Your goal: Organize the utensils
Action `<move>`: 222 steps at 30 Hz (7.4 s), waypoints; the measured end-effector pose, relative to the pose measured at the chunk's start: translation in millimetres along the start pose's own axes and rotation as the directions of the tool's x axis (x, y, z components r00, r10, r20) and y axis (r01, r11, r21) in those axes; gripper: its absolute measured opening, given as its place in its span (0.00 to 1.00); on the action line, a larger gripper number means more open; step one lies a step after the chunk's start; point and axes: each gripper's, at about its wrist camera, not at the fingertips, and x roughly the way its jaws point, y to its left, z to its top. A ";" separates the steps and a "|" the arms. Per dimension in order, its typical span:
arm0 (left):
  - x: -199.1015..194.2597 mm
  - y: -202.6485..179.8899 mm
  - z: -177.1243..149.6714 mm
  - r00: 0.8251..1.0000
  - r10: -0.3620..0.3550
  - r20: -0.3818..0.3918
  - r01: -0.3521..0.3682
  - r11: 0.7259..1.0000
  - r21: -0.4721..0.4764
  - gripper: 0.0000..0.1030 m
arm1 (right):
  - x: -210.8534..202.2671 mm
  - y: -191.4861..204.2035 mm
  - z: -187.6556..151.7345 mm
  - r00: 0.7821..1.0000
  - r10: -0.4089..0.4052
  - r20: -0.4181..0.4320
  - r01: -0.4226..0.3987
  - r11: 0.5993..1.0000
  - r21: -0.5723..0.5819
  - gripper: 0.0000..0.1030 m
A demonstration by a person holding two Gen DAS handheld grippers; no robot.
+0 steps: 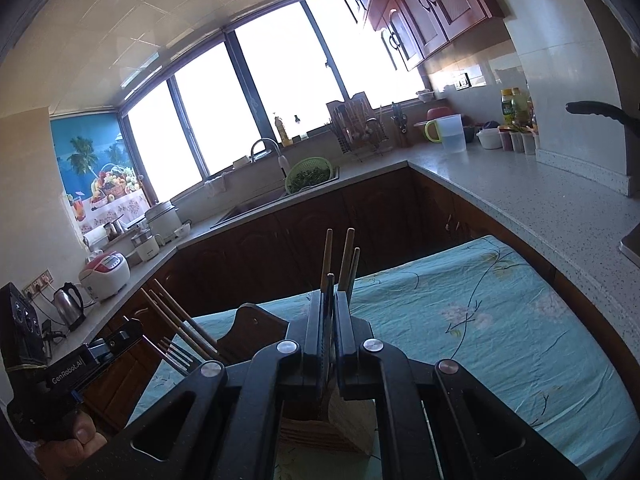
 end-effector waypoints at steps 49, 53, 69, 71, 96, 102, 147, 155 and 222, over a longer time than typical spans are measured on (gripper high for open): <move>-128.5 11.1 -94.2 0.987 0.148 -0.064 -0.148 0.989 0.006 0.71 | -79.7 -15.4 -95.0 0.998 0.000 -0.070 0.002 0.999 0.032 0.84; -153.1 14.3 -110.5 0.981 0.170 -0.089 -0.170 0.985 0.007 0.71 | -92.8 -17.5 -119.7 0.994 0.011 -0.108 -0.007 0.999 0.036 0.84; -224.6 6.5 -147.5 0.982 0.163 -0.093 -0.163 0.987 0.009 0.71 | -141.2 5.5 -167.5 0.991 0.026 -0.129 -0.031 0.999 -0.032 0.87; -232.2 3.8 -149.1 0.982 0.165 -0.088 -0.164 0.986 0.016 0.72 | -145.2 9.0 -168.2 0.992 0.020 -0.125 -0.026 0.998 -0.049 0.87; -342.3 -46.8 -200.8 0.946 0.233 0.223 -0.279 0.938 0.204 0.99 | -251.4 48.1 -186.6 0.963 -0.038 0.268 0.124 0.942 -0.312 1.00; -344.3 -51.8 -216.3 0.933 0.266 0.243 -0.326 0.912 0.250 0.99 | -255.2 31.7 -199.3 0.964 -0.089 0.251 0.157 0.951 -0.266 1.00; -338.7 -48.9 -228.5 0.927 0.305 0.219 -0.359 0.890 0.279 0.99 | -244.2 20.2 -219.7 0.980 -0.086 0.180 0.128 0.962 -0.239 1.00; -337.9 -49.5 -229.1 0.926 0.307 0.219 -0.361 0.891 0.277 0.99 | -244.7 19.2 -219.2 0.980 -0.079 0.184 0.123 0.963 -0.241 1.00; -334.1 -59.5 -230.6 0.919 0.331 0.214 -0.383 0.879 0.285 0.99 | -245.2 31.3 -216.5 0.978 -0.060 0.200 0.107 0.967 -0.231 1.00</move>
